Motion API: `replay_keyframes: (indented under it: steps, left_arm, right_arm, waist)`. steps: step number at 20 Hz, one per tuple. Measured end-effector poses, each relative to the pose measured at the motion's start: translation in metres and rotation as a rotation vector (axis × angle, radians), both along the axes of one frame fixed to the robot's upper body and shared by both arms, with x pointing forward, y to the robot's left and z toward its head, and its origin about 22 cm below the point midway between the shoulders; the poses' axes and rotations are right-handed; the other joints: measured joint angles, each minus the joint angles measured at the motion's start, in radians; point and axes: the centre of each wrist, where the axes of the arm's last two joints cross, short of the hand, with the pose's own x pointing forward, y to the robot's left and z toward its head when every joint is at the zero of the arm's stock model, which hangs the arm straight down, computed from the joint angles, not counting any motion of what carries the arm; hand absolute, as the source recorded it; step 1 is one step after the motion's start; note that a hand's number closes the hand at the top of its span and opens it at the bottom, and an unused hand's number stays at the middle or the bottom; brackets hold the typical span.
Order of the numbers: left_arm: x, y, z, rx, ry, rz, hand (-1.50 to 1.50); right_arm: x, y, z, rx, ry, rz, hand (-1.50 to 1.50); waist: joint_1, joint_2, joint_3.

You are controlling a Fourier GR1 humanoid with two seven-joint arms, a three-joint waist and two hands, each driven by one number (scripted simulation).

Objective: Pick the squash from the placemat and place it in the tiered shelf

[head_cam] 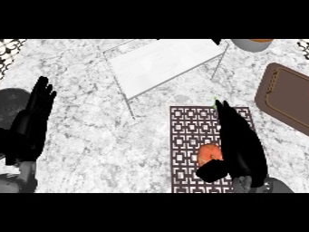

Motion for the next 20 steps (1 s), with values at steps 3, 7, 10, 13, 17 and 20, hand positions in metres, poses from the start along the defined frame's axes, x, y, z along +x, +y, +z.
replay_keyframes:
  steps: [3,7,10,13,17,20]
  left_arm:
    - [0.000,0.005,0.000,0.004,0.001,0.003,0.00]
    - [-0.002,0.003,0.001,0.002,0.000,0.008,0.00]
    - [-0.006,0.001,0.002,-0.003,0.005,0.012,0.00]
    - [-0.004,0.001,-0.002,-0.002,0.004,0.018,0.00]
    - [-0.002,0.003,0.002,-0.001,-0.003,0.021,0.00]
    - [-0.003,0.006,0.000,0.002,-0.004,0.027,0.00]
  right_arm:
    - [0.004,0.005,-0.014,-0.063,0.060,-0.011,-1.50]
    - [0.013,0.007,-0.025,-0.110,0.103,-0.042,-1.50]
    - [0.012,0.011,-0.030,-0.117,0.111,-0.048,-1.50]
    - [0.012,0.006,-0.037,-0.124,0.126,-0.060,-1.50]
    - [0.010,0.010,-0.048,-0.131,0.151,-0.067,-1.50]
    - [0.008,0.008,-0.057,-0.144,0.170,-0.082,-1.50]
  waist:
    - [-0.005,0.000,0.000]
    - [-0.011,-0.001,0.002]
    - [-0.015,-0.001,0.002]
    - [-0.020,-0.001,0.003]
    - [-0.021,0.000,0.003]
    - [-0.022,0.000,0.003]
